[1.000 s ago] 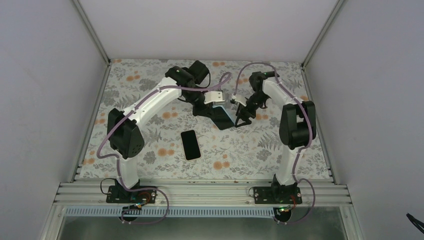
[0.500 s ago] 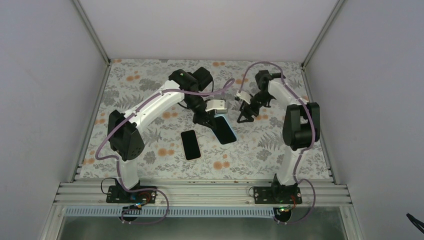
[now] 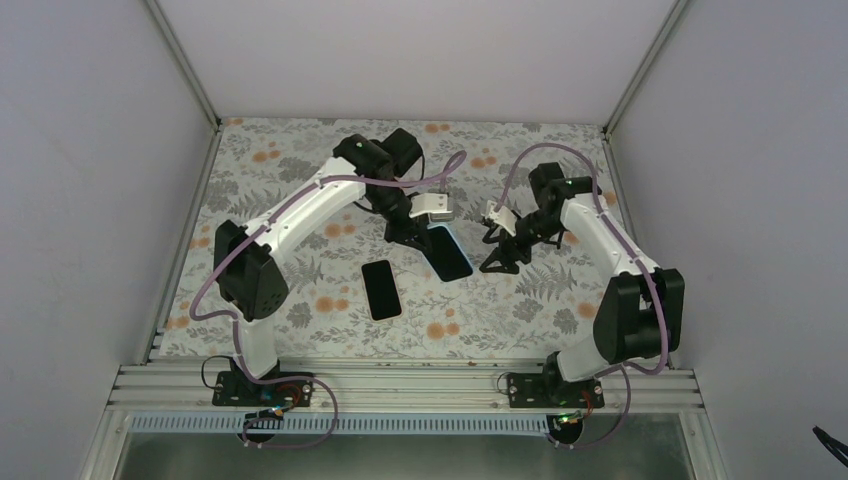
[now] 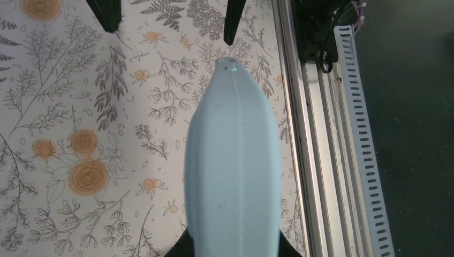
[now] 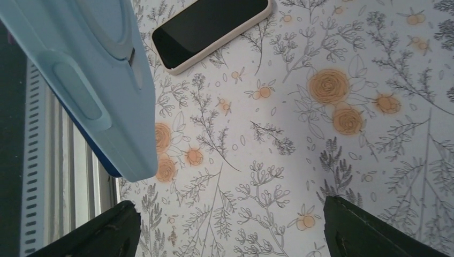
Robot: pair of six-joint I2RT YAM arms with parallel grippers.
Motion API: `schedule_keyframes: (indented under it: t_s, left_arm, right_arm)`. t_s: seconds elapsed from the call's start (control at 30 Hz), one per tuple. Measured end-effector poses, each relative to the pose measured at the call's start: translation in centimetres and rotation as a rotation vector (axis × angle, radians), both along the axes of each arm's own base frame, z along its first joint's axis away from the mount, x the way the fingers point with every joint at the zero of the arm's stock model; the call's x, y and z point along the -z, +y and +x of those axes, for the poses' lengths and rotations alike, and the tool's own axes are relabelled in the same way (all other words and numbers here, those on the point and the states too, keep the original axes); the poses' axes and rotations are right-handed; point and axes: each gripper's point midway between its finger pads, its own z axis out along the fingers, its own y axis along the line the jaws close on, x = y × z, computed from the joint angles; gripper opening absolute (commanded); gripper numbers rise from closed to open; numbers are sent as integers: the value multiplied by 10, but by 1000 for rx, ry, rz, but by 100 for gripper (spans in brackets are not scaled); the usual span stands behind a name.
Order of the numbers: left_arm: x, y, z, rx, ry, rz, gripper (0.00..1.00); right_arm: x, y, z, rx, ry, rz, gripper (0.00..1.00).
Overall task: Take the phone out of the phone case
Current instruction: Remove the phone case from the phone.
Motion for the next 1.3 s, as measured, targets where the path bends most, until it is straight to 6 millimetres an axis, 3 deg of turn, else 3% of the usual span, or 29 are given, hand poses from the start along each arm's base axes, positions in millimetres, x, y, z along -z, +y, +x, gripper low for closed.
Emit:
schedule_keyframes:
  t_s: [0.63,1.03,1.3]
  left_arm:
    - [-11,-3,7,-8,-28,-27,2]
    - [-10,1,22,-44,-56,-21,2]
    - [-22,4,43,-103,-118,-26,2]
  right_arm:
    - [-2,8,3,17,2,59,81]
    - [3,10,39,138,-16,50,80]
    - [-11,16,70,215,-65,81,82]
